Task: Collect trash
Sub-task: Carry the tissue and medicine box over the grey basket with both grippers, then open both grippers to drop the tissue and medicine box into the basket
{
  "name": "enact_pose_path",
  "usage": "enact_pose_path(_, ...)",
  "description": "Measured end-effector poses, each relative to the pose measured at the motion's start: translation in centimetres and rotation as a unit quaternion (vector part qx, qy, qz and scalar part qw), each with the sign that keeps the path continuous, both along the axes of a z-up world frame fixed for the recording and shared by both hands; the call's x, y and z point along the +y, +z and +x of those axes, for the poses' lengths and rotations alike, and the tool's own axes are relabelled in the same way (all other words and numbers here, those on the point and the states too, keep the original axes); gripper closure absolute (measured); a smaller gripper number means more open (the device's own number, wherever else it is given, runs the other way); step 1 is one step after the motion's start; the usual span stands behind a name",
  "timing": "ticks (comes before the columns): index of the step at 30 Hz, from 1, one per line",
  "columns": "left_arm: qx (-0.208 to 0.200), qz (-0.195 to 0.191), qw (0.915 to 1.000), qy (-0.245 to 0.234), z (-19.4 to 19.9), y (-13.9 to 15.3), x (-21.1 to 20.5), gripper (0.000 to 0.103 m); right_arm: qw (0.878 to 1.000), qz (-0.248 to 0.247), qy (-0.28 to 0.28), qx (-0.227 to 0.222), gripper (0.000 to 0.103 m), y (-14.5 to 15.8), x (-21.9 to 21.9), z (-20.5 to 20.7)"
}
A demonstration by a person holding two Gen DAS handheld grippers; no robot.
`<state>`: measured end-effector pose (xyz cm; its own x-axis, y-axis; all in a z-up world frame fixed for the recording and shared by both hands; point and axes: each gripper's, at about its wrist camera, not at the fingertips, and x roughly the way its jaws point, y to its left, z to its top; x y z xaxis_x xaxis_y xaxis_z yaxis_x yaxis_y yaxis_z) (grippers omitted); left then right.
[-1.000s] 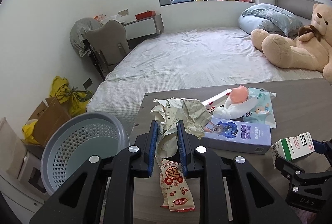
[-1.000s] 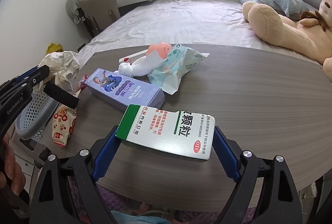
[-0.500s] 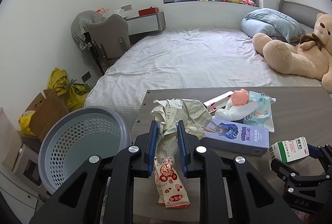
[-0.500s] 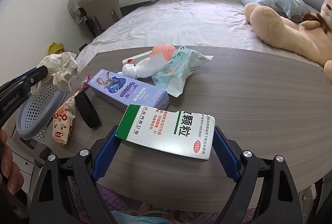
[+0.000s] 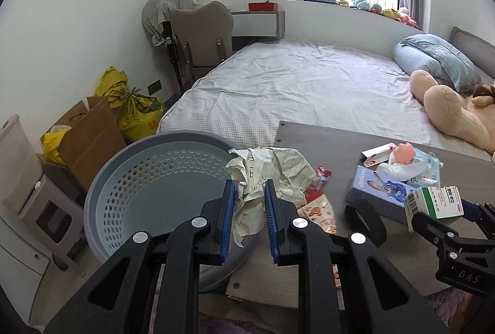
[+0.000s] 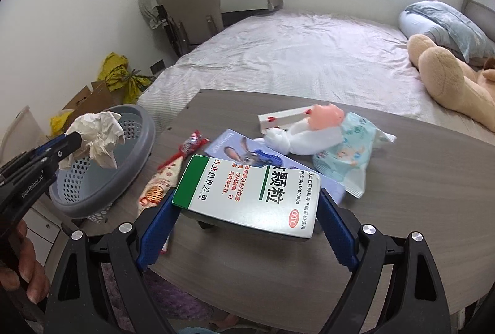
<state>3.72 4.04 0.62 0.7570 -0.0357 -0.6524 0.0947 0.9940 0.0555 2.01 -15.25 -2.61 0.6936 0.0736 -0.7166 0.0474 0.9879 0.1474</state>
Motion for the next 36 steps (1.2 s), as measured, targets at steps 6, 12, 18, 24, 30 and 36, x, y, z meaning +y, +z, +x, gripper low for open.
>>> enact_pose_path(6, 0.019, -0.004, 0.999, 0.04, 1.1, -0.8, 4.7, 0.084, 0.998, 0.001, 0.06, -0.007, 0.018, 1.0, 5.4, 3.6)
enact_pose_path(12, 0.04, -0.016, 0.9953, 0.087, 2.1, -2.3, 9.5, 0.084, 0.993, 0.002, 0.121, -0.004, 0.018, 0.9, 10.2, 7.0)
enact_pose_path(18, 0.056, -0.026, 0.9922, 0.109, 3.2, -3.3, 12.6, 0.083, 0.987, 0.005, 0.161, 0.003, 0.018, 0.2, 14.0, 9.7)
enact_pose_path(24, 0.066, -0.035, 0.9902, 0.118, 4.0, -4.0, 14.5, 0.082, 0.983, 0.004, 0.183, 0.014, 0.018, -0.6, 16.3, 11.6)
enact_pose_path(30, 0.07, -0.043, 0.9886, 0.126, 4.4, -4.1, 15.4, 0.077, 0.982, 0.004, 0.191, 0.016, 0.017, -0.8, 17.1, 12.3)
enact_pose_path(36, 0.065, -0.044, 0.9878, 0.135, 4.1, -3.9, 15.8, 0.054, 0.982, 0.001, 0.187, 0.006, 0.007, -0.4, 17.0, 12.1)
